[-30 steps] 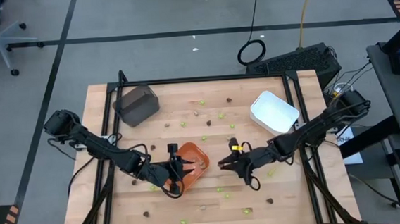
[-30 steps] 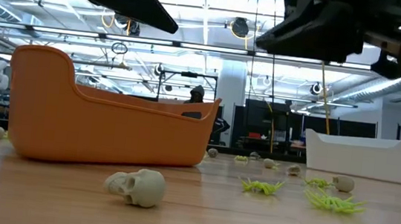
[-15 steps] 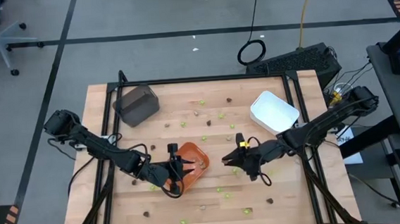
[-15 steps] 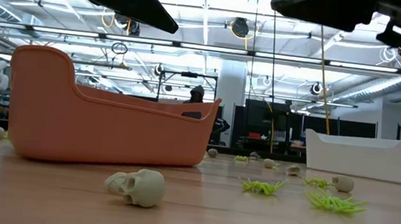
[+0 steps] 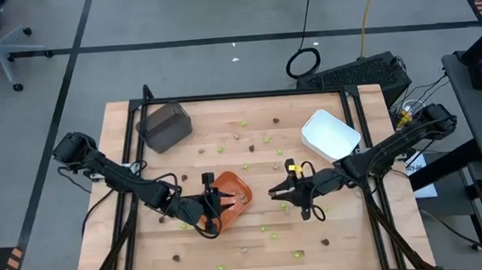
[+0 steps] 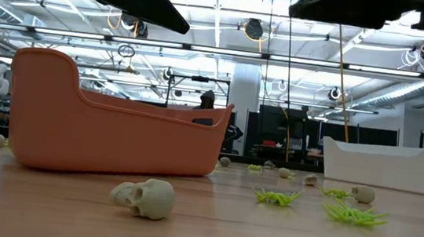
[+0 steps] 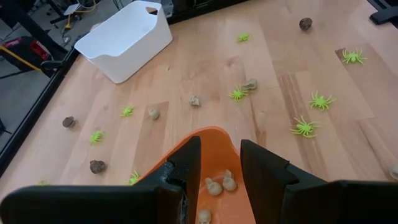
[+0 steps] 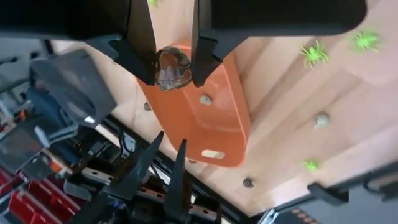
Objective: Sort Halloween decoration
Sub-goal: Put the small transparent skull toy into the white bin
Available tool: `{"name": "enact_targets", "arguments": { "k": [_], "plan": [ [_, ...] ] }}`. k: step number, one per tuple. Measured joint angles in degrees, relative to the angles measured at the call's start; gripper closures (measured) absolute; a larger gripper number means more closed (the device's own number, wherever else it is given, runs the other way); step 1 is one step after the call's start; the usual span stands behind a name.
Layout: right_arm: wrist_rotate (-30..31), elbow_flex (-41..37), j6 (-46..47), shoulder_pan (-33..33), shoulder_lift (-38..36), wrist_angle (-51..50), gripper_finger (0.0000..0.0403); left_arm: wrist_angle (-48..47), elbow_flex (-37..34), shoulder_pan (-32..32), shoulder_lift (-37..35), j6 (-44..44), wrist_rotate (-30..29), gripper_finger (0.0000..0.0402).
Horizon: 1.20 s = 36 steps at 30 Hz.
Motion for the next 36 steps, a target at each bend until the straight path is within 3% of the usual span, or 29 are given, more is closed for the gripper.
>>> {"name": "enact_targets", "arguments": {
  "k": [20,28,36],
  "plan": [
    [0.0,0.0,29.2,0.0,0.0,0.1,0.0353,3.2,0.0,0.0,0.0,1.4,0.0,0.029],
    [0.0,0.0,35.5,0.0,0.0,1.0,0.0353,3.4,0.0,0.0,0.0,1.4,0.0,0.029],
    [1.4,0.0,34.2,-0.1,0.0,0.3,0.0353,4.2,0.0,0.0,0.0,0.9,1.7,0.029]
  ]
}}
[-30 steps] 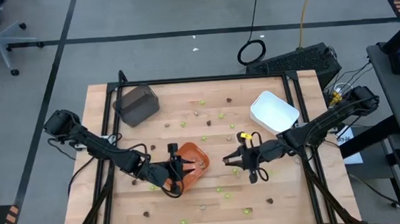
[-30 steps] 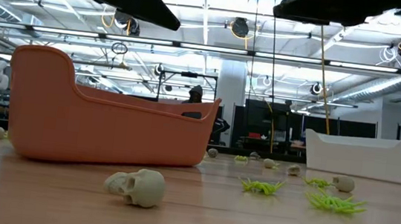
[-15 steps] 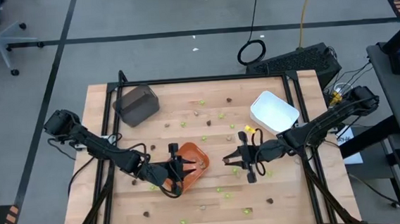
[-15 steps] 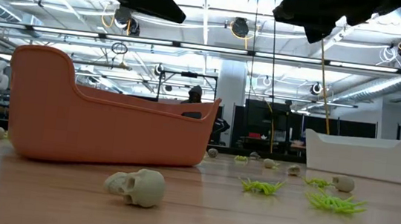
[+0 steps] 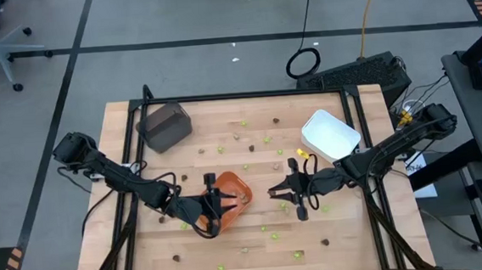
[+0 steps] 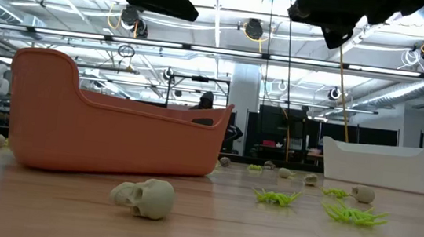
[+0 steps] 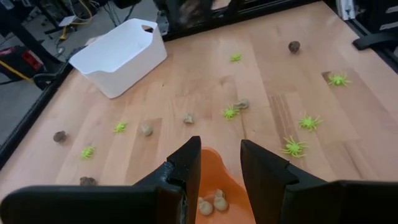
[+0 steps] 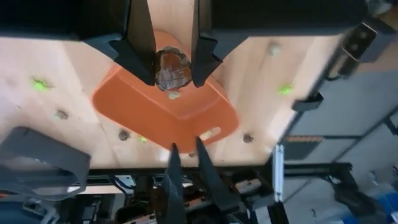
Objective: Sort Halloween decoration
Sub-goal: Put the small transparent skull toy into the white bin
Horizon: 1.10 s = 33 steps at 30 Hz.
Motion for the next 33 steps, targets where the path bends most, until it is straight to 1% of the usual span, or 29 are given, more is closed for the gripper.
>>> {"name": "enact_targets", "arguments": {
  "k": [3,7,11,15,19,23,25,28,33],
  "plan": [
    [3.4,0.0,-0.1,-1.2,-0.1,-3.4,0.0353,0.0,0.0,-0.2,0.0,-0.6,0.1,0.029],
    [3.0,0.0,-0.3,-4.6,-3.2,-10.8,0.0353,-0.3,0.0,-0.1,0.0,-0.9,0.2,0.029],
    [3.0,0.0,-0.3,-9.1,-8.8,-20.1,0.0353,-0.3,0.0,-0.1,0.0,-1.0,0.2,0.029],
    [3.1,0.0,-0.2,-14.5,-14.1,-32.1,0.0353,-0.3,0.0,0.1,0.0,-1.0,0.1,0.029],
    [3.6,0.0,-2.5,-20.8,-16.7,-45.7,0.0353,-0.3,0.0,0.8,0.0,-1.5,-0.1,0.029],
    [7.6,0.0,-2.1,-26.5,-16.9,-55.5,0.0353,-0.3,0.0,1.7,0.0,-2.4,-0.2,0.029],
    [9.4,-0.2,-1.7,-28.7,-16.8,-57.3,0.0353,-0.3,0.0,2.0,0.0,-2.7,-0.3,0.029],
    [9.4,-1.2,-3.2,-31.7,-16.7,-57.1,0.0353,-0.3,0.0,2.2,0.0,-3.8,-0.3,0.029],
    [9.3,-4.4,-5.5,-36.4,-16.7,-53.4,0.0353,-0.2,0.0,2.3,0.0,-4.0,-0.4,0.029]
  ]
}}
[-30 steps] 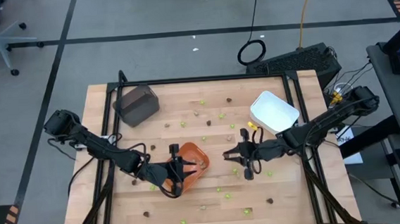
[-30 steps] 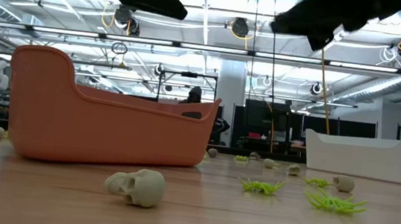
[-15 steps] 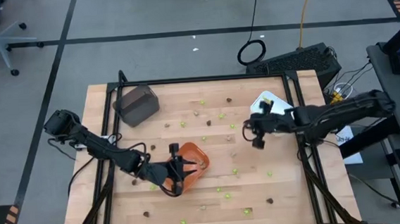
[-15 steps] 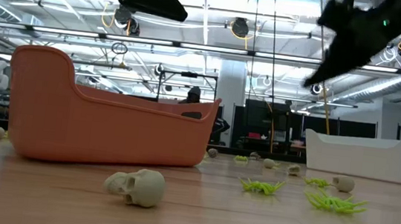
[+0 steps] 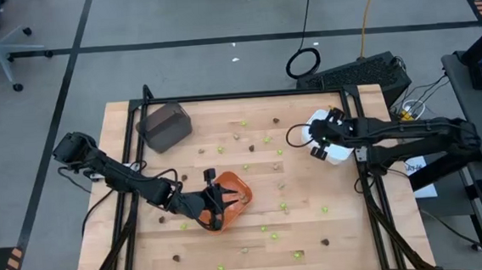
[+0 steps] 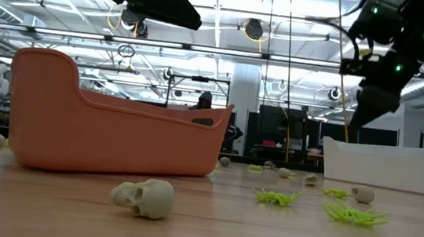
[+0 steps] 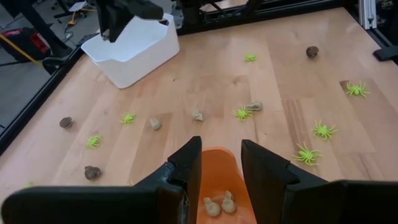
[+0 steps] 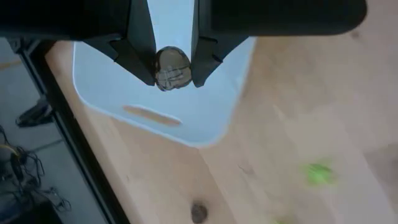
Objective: Sort Halloween decoration
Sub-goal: Put the small transparent skull toy into the white bin, then put the green spider toy into the black bin
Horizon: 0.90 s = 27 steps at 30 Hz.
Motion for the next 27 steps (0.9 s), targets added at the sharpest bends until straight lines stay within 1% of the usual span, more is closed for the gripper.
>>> {"name": "enact_targets", "arguments": {
  "k": [6,12,15,23,27],
  "plan": [
    [-0.3,-4.3,-1.1,-3.8,0.1,5.2,0.0353,0.0,0.0,0.0,0.0,0.0,-0.1,0.029],
    [-0.3,-4.9,-0.8,-5.2,0.1,6.7,0.034,0.0,0.0,0.0,0.0,0.0,-0.1,0.029],
    [-0.1,-4.9,0.3,-5.3,0.1,7.1,0.0322,0.0,0.0,0.0,0.0,0.0,-0.1,0.029],
    [0.0,-4.9,1.2,-5.3,0.1,7.1,0.0246,0.0,0.0,0.0,0.0,-0.1,-0.1,0.029],
    [-0.1,-4.9,4.9,-5.0,-0.6,7.1,0.0227,-0.4,0.0,-0.2,0.0,-1.3,-0.1,0.029]
  ]
}}
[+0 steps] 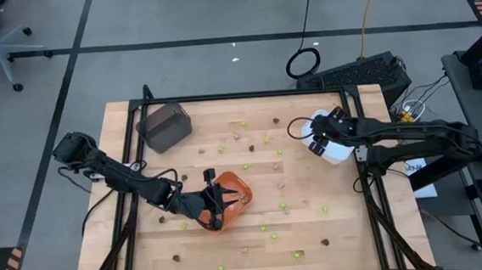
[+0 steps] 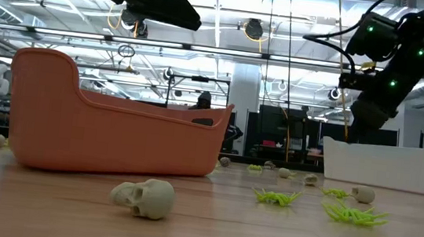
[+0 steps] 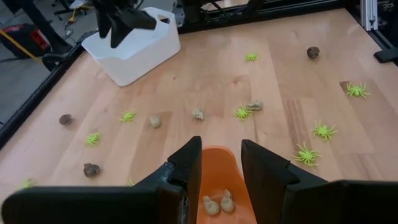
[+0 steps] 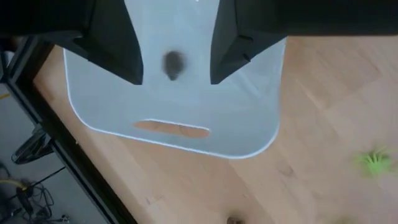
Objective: Sort Halloween decoration
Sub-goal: Put the green spider toy into the black bin
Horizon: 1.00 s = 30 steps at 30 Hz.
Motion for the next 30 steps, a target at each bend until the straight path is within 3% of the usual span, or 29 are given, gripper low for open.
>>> {"name": "enact_targets", "arguments": {
  "k": [6,13,22,30],
  "plan": [
    [-6.5,0.0,3.5,4.5,-6.4,5.1,0.0235,-1.5,0.0,-0.6,0.0,-0.2,0.0,0.029],
    [-12.3,0.0,1.7,15.8,-10.6,16.6,0.0247,-3.2,0.0,-0.6,0.0,-0.3,-0.4,0.029],
    [-7.8,0.0,-4.2,29.7,1.7,29.0,0.0247,-4.6,0.1,-0.7,0.0,-3.5,-4.0,0.029],
    [-7.7,0.0,-8.6,35.6,15.3,40.3,0.0248,-19.3,0.1,-0.7,-3.8,-16.2,-4.1,0.029]
  ]
}}
